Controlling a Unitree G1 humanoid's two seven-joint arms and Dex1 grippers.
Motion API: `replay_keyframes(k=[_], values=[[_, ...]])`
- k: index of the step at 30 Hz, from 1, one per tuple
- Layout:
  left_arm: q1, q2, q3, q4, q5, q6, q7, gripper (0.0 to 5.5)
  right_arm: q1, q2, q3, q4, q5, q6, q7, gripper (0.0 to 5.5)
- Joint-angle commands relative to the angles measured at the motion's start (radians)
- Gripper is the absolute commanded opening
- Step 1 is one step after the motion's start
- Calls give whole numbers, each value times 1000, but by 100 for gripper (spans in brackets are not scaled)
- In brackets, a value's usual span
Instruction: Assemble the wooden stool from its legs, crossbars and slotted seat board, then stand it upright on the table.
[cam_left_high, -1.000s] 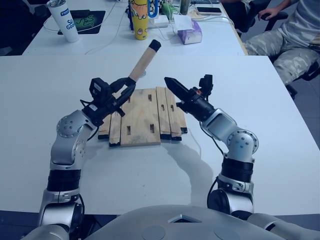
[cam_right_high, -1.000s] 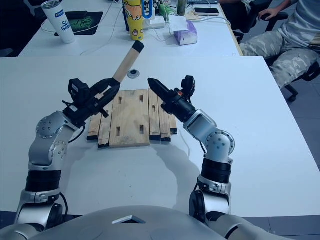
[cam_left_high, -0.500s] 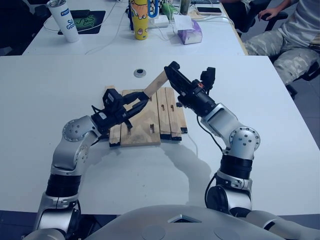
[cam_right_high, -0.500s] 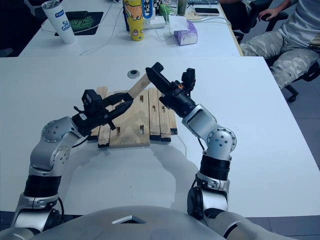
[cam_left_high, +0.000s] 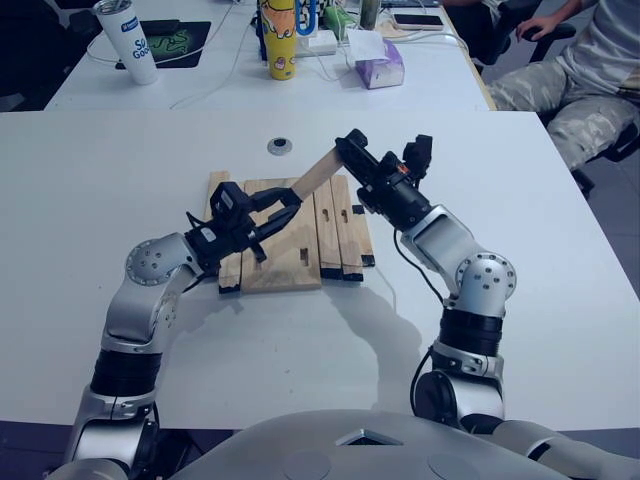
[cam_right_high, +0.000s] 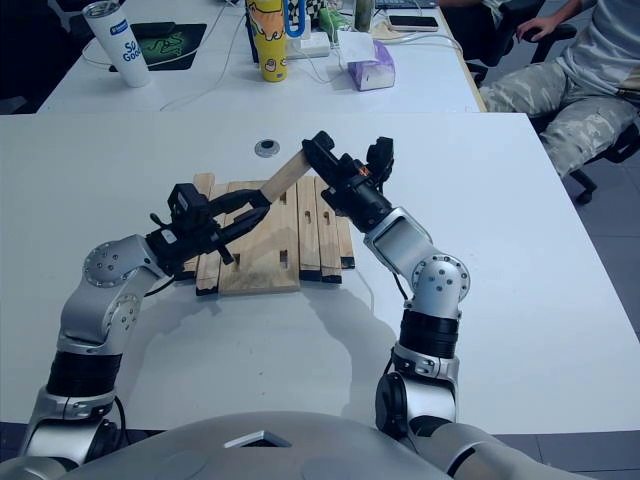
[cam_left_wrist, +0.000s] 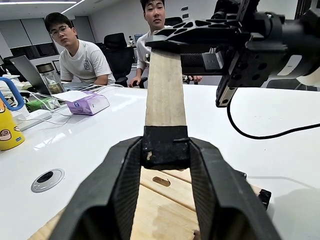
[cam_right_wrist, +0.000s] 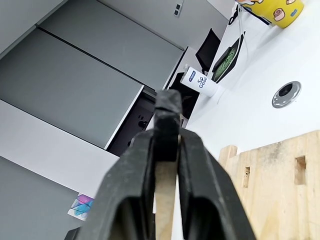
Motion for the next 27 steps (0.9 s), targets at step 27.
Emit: replay_keyframes(k=[27], values=[[43,-136,232,138,8,57,402,89,139,77,274,49,-821,-558,-105,41]])
